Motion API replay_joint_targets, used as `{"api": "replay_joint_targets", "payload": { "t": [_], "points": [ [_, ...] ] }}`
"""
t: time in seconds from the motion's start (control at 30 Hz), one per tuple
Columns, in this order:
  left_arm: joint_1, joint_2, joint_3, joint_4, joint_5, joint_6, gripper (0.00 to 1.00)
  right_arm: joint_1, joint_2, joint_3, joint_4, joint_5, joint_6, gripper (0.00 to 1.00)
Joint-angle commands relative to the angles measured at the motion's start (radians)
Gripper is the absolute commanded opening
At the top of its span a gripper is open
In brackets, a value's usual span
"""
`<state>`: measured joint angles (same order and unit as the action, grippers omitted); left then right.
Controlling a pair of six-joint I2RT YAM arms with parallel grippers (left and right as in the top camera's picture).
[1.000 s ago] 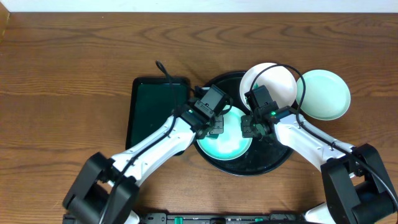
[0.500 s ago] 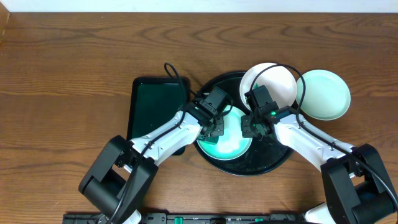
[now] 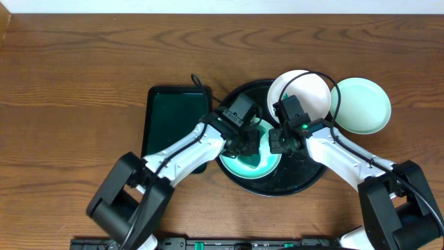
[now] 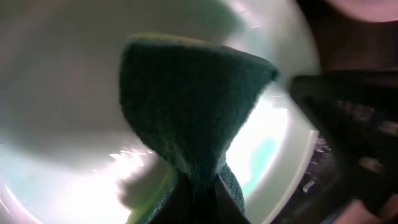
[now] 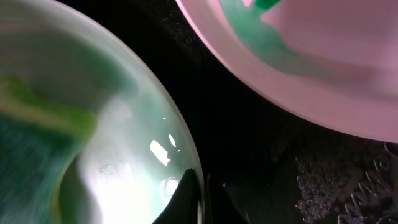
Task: Clean dirty plates on tray and stack at the side
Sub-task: 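Continue scrubbing the mint plate center with the left gripper sponge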
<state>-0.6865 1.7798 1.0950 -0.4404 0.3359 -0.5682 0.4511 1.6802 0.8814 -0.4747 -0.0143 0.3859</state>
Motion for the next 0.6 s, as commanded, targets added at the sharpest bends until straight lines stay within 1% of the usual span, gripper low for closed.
{"api": "replay_joint_targets", "payload": {
  "t": [0.0,0.13,0.3,0.57],
  "points": [
    [0.018,-0.097,0.047,-0.009,-0.047,0.035,0.07,0.009,0.009,-0.006,0.008,-0.002,-0.002,0.01],
    [0.059,-0.129,0.048,-0.064,-0.117,0.032,0.07,0.009,0.009,-0.006,0.008,-0.002,-0.002,0.01],
    [0.119,-0.112,0.048,-0.129,-0.128,0.033,0.07,0.009,0.009,-0.006,0.01,-0.002,-0.002,0.01],
    [0.106,-0.026,0.033,-0.13,-0.138,0.032,0.07,0.009,0.009,-0.006,0.01,-0.002,-0.002,0.01]
  ]
}}
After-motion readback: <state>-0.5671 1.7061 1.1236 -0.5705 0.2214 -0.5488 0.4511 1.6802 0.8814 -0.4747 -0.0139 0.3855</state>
